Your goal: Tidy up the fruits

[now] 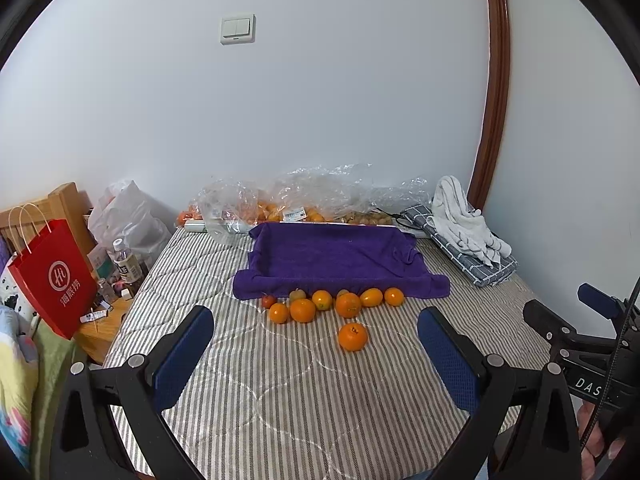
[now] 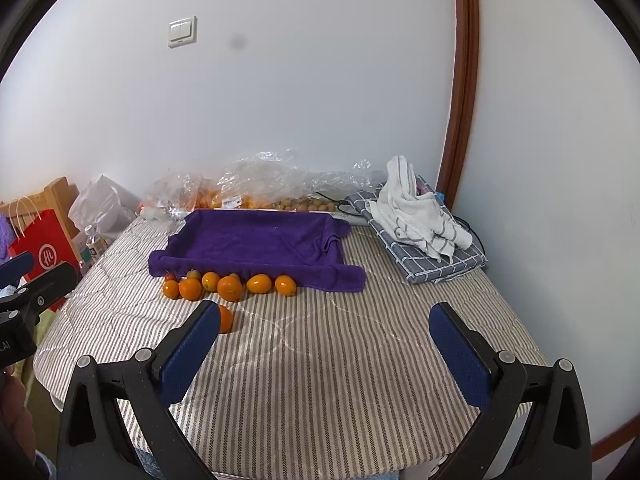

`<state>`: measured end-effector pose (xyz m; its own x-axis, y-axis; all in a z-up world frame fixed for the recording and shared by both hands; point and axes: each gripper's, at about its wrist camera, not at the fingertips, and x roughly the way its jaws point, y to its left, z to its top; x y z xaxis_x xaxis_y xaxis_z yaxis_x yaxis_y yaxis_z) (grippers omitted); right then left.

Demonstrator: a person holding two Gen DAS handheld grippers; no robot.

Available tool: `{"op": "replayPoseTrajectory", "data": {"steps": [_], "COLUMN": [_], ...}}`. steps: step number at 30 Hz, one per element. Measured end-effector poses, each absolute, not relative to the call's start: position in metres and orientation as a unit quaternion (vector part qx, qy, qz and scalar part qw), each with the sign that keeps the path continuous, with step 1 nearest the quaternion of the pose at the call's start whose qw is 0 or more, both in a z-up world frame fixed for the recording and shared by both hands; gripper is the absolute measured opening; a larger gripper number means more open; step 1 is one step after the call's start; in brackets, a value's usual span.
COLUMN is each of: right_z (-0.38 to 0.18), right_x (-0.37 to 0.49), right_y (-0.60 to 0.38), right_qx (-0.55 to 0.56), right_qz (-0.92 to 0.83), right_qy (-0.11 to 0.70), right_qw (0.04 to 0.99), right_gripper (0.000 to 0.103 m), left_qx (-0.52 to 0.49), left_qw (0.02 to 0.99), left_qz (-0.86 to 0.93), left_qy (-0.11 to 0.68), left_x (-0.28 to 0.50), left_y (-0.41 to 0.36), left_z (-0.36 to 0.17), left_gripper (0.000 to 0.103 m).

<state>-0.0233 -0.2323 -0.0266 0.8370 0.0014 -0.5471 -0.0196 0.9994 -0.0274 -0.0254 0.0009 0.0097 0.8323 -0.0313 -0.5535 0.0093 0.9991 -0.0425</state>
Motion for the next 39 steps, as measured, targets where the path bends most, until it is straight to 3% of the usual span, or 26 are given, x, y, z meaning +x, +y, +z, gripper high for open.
{"op": "replayPoseTrajectory", "data": {"steps": [23,39], "right_z": [-0.035,-0.079], "right_x": [-0.018,0.051], "right_y": [-0.230,-0.217], "right_qx": [-0.020,-0.057], "right_qz": [0.005,0.028], "right_qy": [0.293,0.321], "right_qw": [0.956,0.945], "right_gripper": [0.102,0.102], "left_qx": [-0.018,-0.010], "left_qw": [0.955,0.945], "left_qz": [-0.010,0.010], "left_qy": [0.295,0.325], "left_x": [-0.013,0.054], "left_y": [0.000,0.037], "left_z": [0.006,-0.034], "left_gripper": [0.103,0.102]}}
